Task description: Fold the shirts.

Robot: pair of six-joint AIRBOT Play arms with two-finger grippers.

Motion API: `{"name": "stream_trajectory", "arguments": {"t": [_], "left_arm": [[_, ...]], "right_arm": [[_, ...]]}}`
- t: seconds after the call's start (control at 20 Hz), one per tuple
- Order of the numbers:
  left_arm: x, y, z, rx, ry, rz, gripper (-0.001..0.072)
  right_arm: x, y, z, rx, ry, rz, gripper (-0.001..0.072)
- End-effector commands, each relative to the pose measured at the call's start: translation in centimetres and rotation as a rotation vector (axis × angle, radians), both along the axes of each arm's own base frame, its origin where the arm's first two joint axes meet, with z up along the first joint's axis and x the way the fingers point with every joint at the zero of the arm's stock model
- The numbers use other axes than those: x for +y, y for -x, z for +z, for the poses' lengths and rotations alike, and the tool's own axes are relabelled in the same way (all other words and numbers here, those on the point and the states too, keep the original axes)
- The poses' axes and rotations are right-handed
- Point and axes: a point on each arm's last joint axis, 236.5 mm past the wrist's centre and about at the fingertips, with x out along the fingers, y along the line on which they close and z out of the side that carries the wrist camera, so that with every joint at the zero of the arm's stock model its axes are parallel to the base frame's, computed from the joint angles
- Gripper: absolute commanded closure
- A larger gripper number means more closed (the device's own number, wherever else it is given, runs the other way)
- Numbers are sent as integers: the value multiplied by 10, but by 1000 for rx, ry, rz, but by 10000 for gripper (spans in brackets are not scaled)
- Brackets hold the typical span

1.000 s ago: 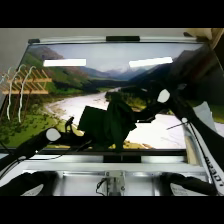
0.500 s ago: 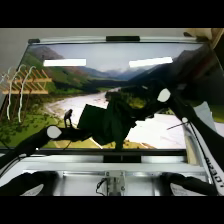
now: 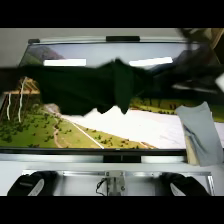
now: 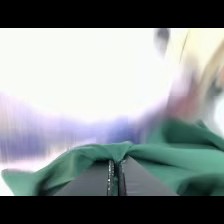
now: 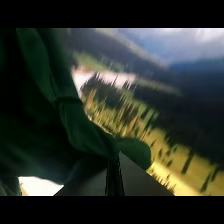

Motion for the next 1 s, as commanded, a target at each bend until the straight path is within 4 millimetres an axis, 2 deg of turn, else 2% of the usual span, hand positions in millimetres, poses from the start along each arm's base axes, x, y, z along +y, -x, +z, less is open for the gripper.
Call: {"name": "stream_trajectory", "arguments": {"t": [0.0, 0.05, 0.1, 0.2, 0.25, 0.35, 0.45, 0.55, 0.65, 0.8, 0.9, 0.95], "left_arm": [[42, 102, 143, -398, -12, 160, 675], [46, 117, 154, -433, -17, 182, 675], [47, 123, 156, -439, -22, 195, 675], [44, 117, 133, -343, -34, 183, 674], [41, 109, 113, -267, -54, 164, 675], [37, 93, 70, -121, -83, 134, 674], [34, 77, 20, 28, -99, 109, 674], [32, 62, -32, 167, -97, 85, 674], [29, 42, -76, 262, -52, 64, 674], [32, -6, -112, 295, 76, 91, 674], [40, -49, -129, 296, 181, 136, 674], [43, -74, -137, 295, 213, 160, 674]], "right_arm": [[-34, 60, 147, -417, -109, -87, 655], [-39, 79, 165, -466, -148, -100, 654], [-44, 95, 173, -482, -175, -109, 654], [-48, 113, 166, -443, -176, -112, 654], [-49, 117, 152, -388, -149, -111, 654], [-55, 119, 111, -229, -64, -122, 654], [-67, 113, 65, -67, 29, -163, 654], [-76, 96, 25, 48, 92, -214, 654], [-73, 71, -18, 140, 106, -240, 654], [-53, 38, -98, 308, 89, -242, 654], [-40, 12, -143, 365, 71, -241, 654], [-33, -1, -160, 382, 57, -240, 654]]}}
